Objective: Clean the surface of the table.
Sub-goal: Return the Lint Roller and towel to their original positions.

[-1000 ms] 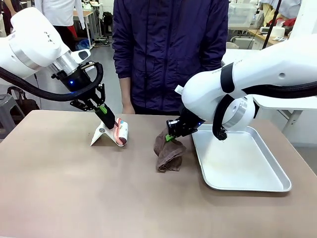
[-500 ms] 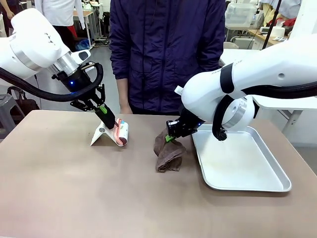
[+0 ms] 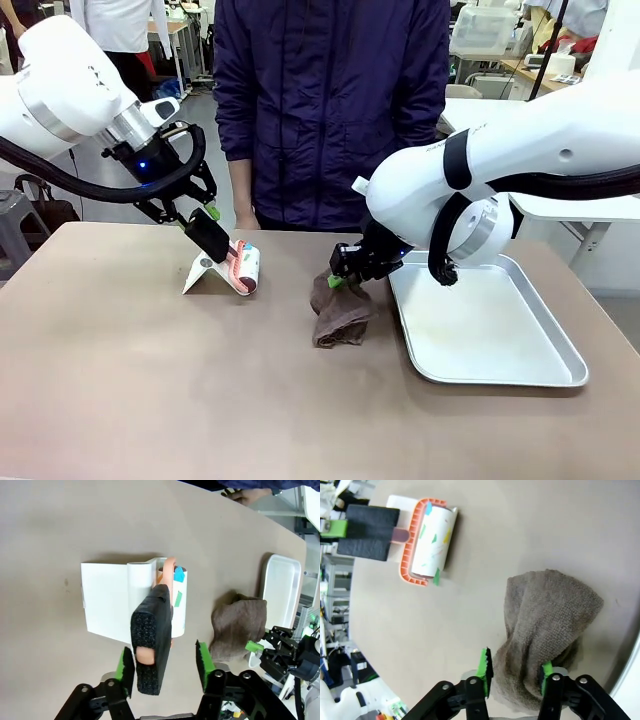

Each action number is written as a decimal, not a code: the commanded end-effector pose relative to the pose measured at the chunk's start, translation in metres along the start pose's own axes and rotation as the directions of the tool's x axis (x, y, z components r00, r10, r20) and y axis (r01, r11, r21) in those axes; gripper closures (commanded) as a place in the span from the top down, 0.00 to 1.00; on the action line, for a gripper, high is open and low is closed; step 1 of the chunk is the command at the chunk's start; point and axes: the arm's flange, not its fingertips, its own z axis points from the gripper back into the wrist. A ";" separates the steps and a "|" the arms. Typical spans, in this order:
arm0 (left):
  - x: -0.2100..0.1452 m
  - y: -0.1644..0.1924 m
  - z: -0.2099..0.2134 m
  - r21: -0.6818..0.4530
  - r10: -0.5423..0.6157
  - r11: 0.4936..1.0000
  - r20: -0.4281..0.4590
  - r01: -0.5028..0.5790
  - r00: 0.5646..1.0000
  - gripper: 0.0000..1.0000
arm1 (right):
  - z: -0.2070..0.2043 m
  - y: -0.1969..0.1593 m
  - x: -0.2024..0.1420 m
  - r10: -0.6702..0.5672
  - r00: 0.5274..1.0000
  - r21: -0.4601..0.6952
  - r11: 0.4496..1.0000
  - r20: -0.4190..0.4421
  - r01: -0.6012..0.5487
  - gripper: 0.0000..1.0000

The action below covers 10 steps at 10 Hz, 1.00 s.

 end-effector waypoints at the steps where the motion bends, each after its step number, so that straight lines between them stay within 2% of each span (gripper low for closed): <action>1: 0.000 0.006 0.010 -0.011 0.036 0.999 0.022 -0.035 0.999 1.00 | -0.001 -0.002 0.001 -0.016 1.000 0.007 1.000 -0.005 0.016 0.88; 2: 0.000 0.010 0.015 -0.017 0.041 0.999 0.023 -0.040 0.999 1.00 | -0.001 -0.002 0.002 -0.018 1.000 0.006 1.000 -0.003 0.018 0.98; 5: -0.027 0.031 0.060 -0.094 0.053 0.994 -0.018 -0.055 0.998 1.00 | 0.006 -0.011 0.003 -0.034 0.999 -0.043 0.999 -0.025 0.033 1.00; 6: -0.049 0.041 0.084 -0.142 0.038 0.989 -0.031 -0.042 0.999 1.00 | 0.016 -0.017 0.003 -0.044 0.999 -0.071 0.997 0.010 0.045 1.00; 8: -0.105 0.063 0.130 -0.257 -0.035 0.966 -0.011 0.031 0.999 1.00 | 0.041 -0.033 -0.006 -0.094 0.993 -0.022 0.995 0.071 0.095 1.00; 10: -0.178 0.102 0.167 -0.423 -0.145 0.897 0.004 0.133 0.989 1.00 | 0.072 -0.060 -0.044 -0.145 0.986 0.140 0.981 0.078 0.133 1.00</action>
